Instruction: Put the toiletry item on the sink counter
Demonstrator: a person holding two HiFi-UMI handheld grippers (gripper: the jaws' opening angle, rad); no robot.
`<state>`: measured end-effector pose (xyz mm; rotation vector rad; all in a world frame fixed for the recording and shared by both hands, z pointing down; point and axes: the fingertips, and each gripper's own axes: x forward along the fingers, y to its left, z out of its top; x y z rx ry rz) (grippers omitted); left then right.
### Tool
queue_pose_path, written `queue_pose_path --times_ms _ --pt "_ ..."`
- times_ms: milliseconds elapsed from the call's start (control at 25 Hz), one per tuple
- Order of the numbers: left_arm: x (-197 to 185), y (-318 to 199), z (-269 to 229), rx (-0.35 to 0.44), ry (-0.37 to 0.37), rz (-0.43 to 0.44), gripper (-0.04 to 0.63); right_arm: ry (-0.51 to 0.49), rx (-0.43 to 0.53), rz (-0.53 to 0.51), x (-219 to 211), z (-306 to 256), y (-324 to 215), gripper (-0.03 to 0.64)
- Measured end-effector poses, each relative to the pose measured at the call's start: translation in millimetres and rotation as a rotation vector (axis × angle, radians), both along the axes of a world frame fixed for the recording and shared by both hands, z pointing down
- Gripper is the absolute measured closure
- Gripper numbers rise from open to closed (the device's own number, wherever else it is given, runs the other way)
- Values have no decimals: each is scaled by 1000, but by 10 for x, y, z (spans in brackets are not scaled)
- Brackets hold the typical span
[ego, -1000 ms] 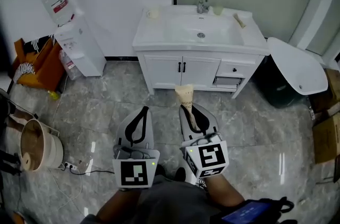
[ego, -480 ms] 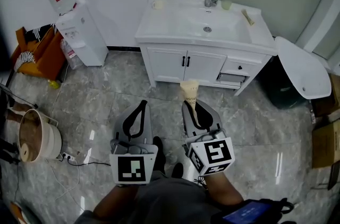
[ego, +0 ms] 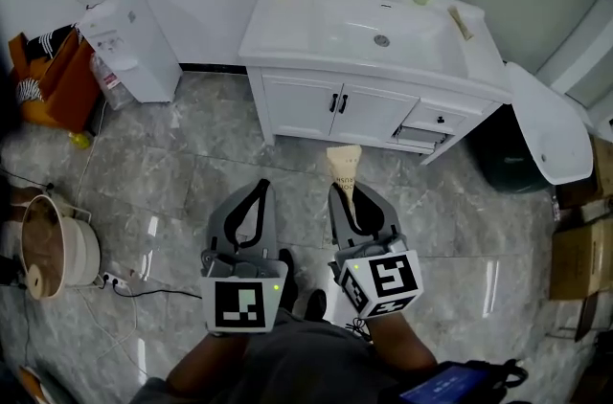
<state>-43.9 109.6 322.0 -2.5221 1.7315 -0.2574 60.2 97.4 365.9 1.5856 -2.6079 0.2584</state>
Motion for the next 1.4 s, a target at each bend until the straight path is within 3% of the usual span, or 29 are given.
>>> queue_pose_path --times_ms 160,520,800,1000,1400 --pt "-164 -418 -55 21 18 12 583 14 2 0 -211 -13 -390 551" --pt "-572 -1100 -437 121 41 32 583 1 112 -6 -663 -507 -1095 551" --pt "-607 -1303 -620 166 49 68 583 1 181 32 -671 -839 -1279 551" --pt "-554 -1389 -572 146 64 76 583 5 199 66 -542 -924 -1326 551" --pt "-391 -1900 -356 95 37 88 583 -19 128 92 -342 -608 -1823 551"
